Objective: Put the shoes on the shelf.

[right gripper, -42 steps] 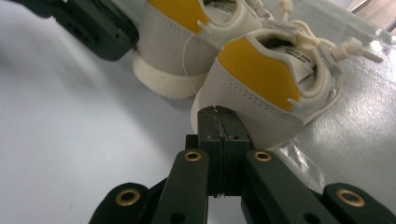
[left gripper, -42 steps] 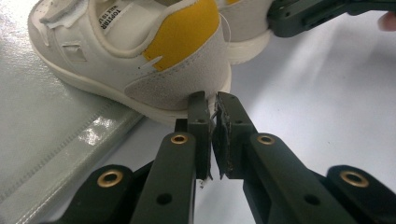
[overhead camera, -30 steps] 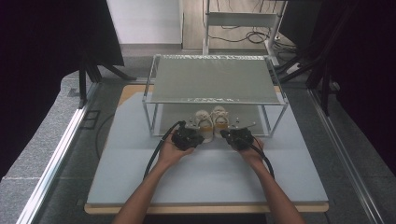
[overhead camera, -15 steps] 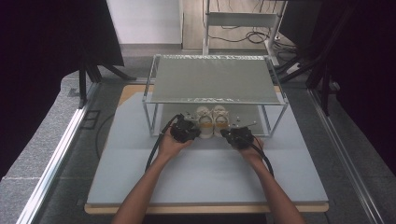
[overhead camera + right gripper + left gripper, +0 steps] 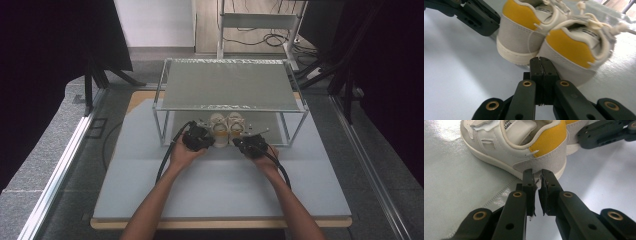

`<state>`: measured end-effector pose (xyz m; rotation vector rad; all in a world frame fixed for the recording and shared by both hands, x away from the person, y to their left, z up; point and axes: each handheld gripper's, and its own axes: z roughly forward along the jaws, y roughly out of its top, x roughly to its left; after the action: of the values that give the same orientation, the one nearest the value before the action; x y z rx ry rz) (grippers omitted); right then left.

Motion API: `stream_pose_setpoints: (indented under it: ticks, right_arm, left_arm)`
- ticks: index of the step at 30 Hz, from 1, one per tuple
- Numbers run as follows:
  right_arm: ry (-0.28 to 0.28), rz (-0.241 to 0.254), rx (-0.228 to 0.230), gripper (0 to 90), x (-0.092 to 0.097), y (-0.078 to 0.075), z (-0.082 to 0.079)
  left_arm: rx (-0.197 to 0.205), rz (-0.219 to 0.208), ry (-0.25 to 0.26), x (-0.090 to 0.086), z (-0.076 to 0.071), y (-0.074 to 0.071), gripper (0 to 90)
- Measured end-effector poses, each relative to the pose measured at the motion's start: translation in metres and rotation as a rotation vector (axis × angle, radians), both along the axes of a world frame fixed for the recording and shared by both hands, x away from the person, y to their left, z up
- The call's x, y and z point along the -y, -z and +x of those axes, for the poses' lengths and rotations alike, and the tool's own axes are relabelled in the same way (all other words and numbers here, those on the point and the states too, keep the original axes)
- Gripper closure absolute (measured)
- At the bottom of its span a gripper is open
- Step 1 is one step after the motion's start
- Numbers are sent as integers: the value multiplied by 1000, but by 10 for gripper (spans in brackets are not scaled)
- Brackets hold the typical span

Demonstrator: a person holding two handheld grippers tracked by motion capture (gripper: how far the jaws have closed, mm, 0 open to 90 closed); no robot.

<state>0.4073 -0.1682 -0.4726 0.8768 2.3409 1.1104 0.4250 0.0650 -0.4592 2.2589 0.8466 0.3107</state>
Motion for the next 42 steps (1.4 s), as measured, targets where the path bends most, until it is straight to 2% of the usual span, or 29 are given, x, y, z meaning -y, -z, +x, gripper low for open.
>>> stream_pose_setpoints:
  ticks: [4, 5, 6, 7, 9, 11, 14, 16, 17, 20, 23, 26, 29, 32, 36, 37, 38, 39, 40, 42]
  right_arm:
    - [-7, -7, -3, 899, -5, 2, 0]
    - [-7, -7, -3, 899, -5, 2, 0]
    - [-8, -2, -3, 899, -5, 2, 0]
    - [-10, 4, -7, 899, -3, 2, 1]
    - [-9, 5, -7, 899, -3, 2, 1]
    - [-10, 4, -7, 900, -3, 2, 1]
    - [-6, -1, -10, 900, -3, 2, 1]
    - [-3, -2, -15, 900, -3, 2, 0]
    - [-4, 0, -12, 900, -2, 3, 0]
    - [-3, 0, -10, 900, -1, 3, 0]
    - [-6, 1, -11, 900, -1, 3, 0]
    - [-11, -3, -9, 900, -1, 3, 1]
    - [16, -30, 3, 900, -2, 4, 4]
    - [29, -23, -2, 900, -1, 5, 10]
    - [33, 15, -14, 900, 1, 10, 16]
    - [33, 15, -14, 900, 1, 10, 16]
    - [32, 10, -7, 900, 0, 10, 15]
    - [36, 6, 4, 899, 1, 9, 14]
    - [41, 11, 7, 898, 2, 8, 13]
    - [52, 39, 23, 898, 9, 2, 10]
  left_arm:
    - [-2, 0, 2, 0, -2, 0, 821]
    - [-33, -24, -6, 3, -5, 1, 821]
    - [-34, -27, 16, 5, -8, 1, 820]
    - [-44, -45, 6, 9, -13, 1, 826]
    - [-22, -38, 49, 16, -18, -2, 827]
    - [-10, -24, 60, 24, -20, -4, 827]
    - [9, 15, 48, 29, -14, -3, 824]
    - [-32, -27, 29, 27, -11, -2, 853]
    - [-11, -10, 47, 25, -7, -2, 853]
    - [-9, -11, 20, 22, -2, 0, 843]
    - [7, -10, 17, 20, 4, 2, 841]
    - [6, -4, 17, 23, 6, 2, 834]
    - [7, -4, 16, 23, 6, 2, 828]
    - [1, -12, 17, 23, 6, 2, 825]
    - [-16, -36, 7, 23, 5, 4, 823]
    - [-42, -55, -21, 25, 3, 4, 823]
    - [-40, -58, -21, 25, 2, 5, 818]
    - [-13, -35, 11, 23, 4, 4, 808]
    - [5, -22, 22, 22, 4, 3, 803]
    - [11, -23, 21, 18, 2, 1, 801]
